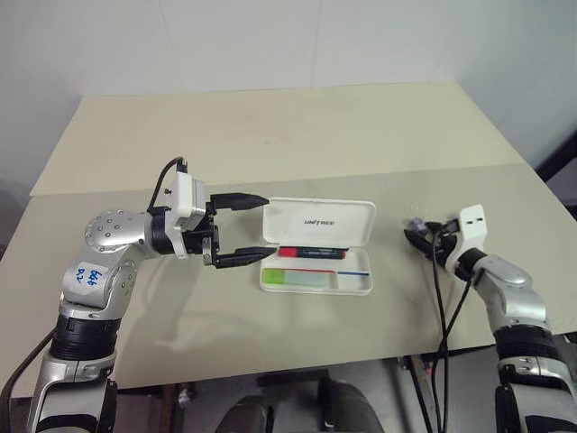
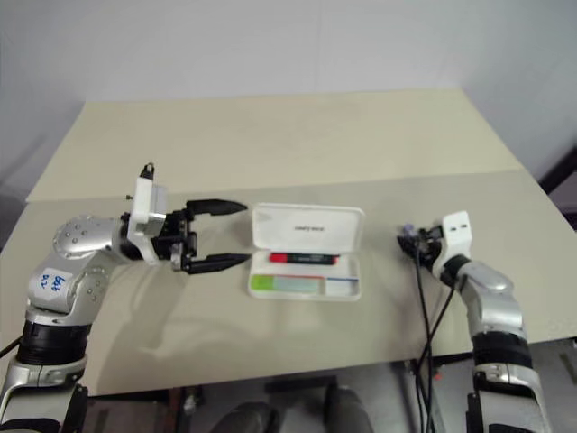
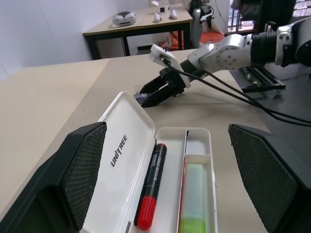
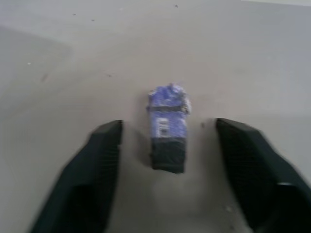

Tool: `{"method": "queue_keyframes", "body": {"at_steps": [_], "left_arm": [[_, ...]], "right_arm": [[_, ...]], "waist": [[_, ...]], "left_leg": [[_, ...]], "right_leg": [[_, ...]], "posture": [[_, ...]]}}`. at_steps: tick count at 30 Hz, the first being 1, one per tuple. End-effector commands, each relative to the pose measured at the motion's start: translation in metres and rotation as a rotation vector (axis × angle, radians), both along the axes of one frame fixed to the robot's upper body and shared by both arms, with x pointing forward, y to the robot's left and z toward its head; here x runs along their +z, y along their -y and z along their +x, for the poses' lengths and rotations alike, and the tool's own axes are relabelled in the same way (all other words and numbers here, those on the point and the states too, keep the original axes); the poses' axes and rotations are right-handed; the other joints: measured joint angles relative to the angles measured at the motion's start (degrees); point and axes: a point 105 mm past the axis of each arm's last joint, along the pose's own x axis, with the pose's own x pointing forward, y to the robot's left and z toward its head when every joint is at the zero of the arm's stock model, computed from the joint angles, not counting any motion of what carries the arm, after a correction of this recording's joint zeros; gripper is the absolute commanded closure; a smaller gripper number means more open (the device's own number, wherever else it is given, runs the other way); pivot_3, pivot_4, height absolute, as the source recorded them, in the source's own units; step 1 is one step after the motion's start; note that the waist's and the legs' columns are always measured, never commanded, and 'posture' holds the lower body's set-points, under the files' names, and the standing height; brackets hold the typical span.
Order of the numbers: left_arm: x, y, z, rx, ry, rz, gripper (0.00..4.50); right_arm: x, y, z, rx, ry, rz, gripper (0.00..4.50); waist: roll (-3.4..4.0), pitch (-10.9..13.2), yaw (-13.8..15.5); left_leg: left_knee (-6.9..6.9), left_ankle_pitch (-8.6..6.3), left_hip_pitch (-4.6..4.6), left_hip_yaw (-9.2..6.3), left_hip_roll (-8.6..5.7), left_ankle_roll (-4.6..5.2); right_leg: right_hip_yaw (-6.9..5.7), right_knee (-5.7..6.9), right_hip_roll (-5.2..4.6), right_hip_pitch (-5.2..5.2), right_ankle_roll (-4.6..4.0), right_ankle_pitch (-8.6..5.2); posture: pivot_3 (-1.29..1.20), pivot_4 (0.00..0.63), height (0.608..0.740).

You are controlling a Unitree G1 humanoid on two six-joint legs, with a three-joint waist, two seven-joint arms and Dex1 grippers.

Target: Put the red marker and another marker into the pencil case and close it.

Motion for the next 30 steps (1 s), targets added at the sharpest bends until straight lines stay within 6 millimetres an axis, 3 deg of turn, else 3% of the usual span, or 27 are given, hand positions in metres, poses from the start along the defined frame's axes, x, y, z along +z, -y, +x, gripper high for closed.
{"method": "queue_keyframes", "body": {"at_steps": [1, 5, 13, 16, 21, 24, 26, 30], "left_arm": [[0.014, 0.002, -0.006, -0.014, 0.061, -0.016, 0.23], [0.013, 0.002, -0.007, -0.013, 0.059, -0.018, 0.23], [0.000, 0.004, -0.010, -0.027, 0.032, -0.013, 0.23], [-0.010, 0.003, -0.011, -0.037, 0.006, -0.006, 0.23], [-0.021, 0.006, -0.015, -0.053, -0.022, -0.012, 0.23], [-0.025, 0.009, -0.017, -0.063, -0.030, -0.011, 0.23], [-0.030, 0.012, -0.018, -0.079, -0.038, -0.007, 0.23], [-0.032, 0.018, -0.018, -0.089, -0.040, -0.012, 0.23]], "right_arm": [[0.004, -0.005, 0.001, 0.014, 0.031, -0.025, 2.83], [0.006, -0.004, -0.001, 0.017, 0.041, -0.055, 4.12], [0.039, -0.017, -0.020, 0.220, 0.162, -0.130, 4.12], [0.058, -0.025, -0.048, 0.435, 0.198, -0.207, 4.12], [0.077, -0.027, -0.080, 0.590, 0.170, -0.259, 4.12], [0.081, -0.038, -0.099, 0.701, 0.141, -0.251, 4.12], [0.078, -0.056, -0.113, 0.816, 0.098, -0.249, 4.12], [0.072, -0.074, -0.120, 0.899, 0.069, -0.223, 4.12]], "waist": [[0.00, 0.0, 0.0], [-0.02, 0.0, 0.0], [0.06, 0.0, 0.0], [0.19, 0.1, 0.2], [0.18, 0.1, 0.8], [0.17, 0.1, 1.4], [0.17, 0.1, 1.6], [0.10, 0.0, 1.7]], "left_leg": [[0.01, 0.00, 0.01, 0.00, 0.00, 0.00], [0.03, 0.00, 0.02, 0.00, 0.00, 0.00], [0.00, 0.00, -0.04, -0.03, 0.01, 0.00], [-0.01, 0.00, -0.06, -0.04, -0.01, 0.01], [-0.02, -0.05, -0.09, -0.05, -0.01, 0.08], [0.00, -0.06, -0.07, -0.04, 0.03, 0.07], [0.00, -0.07, -0.07, -0.03, 0.05, 0.05], [0.04, -0.08, 0.02, -0.02, 0.07, 0.01]], "right_leg": [[0.00, 0.00, 0.00, 0.01, -0.01, 0.00], [0.01, 0.00, 0.01, 0.02, -0.09, 0.10], [-0.02, 0.01, 0.02, -0.08, -0.10, 0.11], [-0.05, -0.03, 0.00, -0.08, -0.10, 0.11], [-0.06, -0.12, -0.01, -0.06, -0.10, 0.11], [-0.06, -0.13, 0.01, -0.05, -0.10, 0.11], [-0.05, -0.15, 0.02, -0.02, -0.10, 0.11], [-0.06, -0.22, 0.03, 0.12, -0.10, 0.12]], "posture": [[0.00, 0.150, 0.740], [0.00, 0.150, 0.740], [0.00, 0.150, 0.740], [0.00, 0.150, 0.740], [0.00, 0.150, 0.740], [0.00, 0.150, 0.740], [0.00, 0.150, 0.740], [0.00, 0.150, 0.740]]}}
